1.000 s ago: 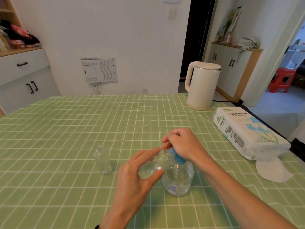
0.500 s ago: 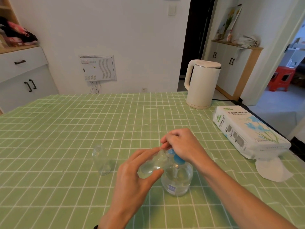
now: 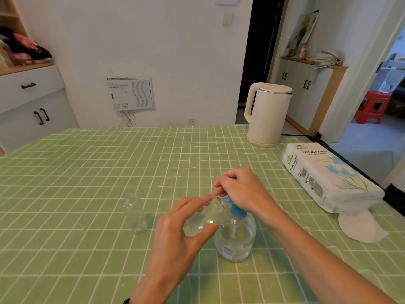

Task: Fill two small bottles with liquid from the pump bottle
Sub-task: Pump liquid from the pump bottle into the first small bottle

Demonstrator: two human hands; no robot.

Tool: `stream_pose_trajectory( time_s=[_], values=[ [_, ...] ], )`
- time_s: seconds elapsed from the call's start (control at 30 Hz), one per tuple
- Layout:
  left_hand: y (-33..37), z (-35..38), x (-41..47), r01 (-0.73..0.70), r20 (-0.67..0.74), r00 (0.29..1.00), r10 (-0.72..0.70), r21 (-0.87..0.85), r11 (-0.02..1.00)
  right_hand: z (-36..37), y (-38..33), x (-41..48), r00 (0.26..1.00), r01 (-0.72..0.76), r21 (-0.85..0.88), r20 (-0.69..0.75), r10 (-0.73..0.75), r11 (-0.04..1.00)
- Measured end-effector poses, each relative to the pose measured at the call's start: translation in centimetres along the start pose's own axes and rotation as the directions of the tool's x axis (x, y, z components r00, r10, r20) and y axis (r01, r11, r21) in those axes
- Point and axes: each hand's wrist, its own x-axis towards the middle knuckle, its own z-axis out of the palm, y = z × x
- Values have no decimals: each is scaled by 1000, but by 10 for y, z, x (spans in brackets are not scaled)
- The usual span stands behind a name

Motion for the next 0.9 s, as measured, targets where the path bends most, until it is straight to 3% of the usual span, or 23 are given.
stream_pose_trajectory(
  time_s=[0.9],
  values=[
    [-3, 6, -3, 0, -31, 1000, -1, -14, 1000, 1, 6, 2, 999, -33, 49, 6, 32, 998]
  ],
)
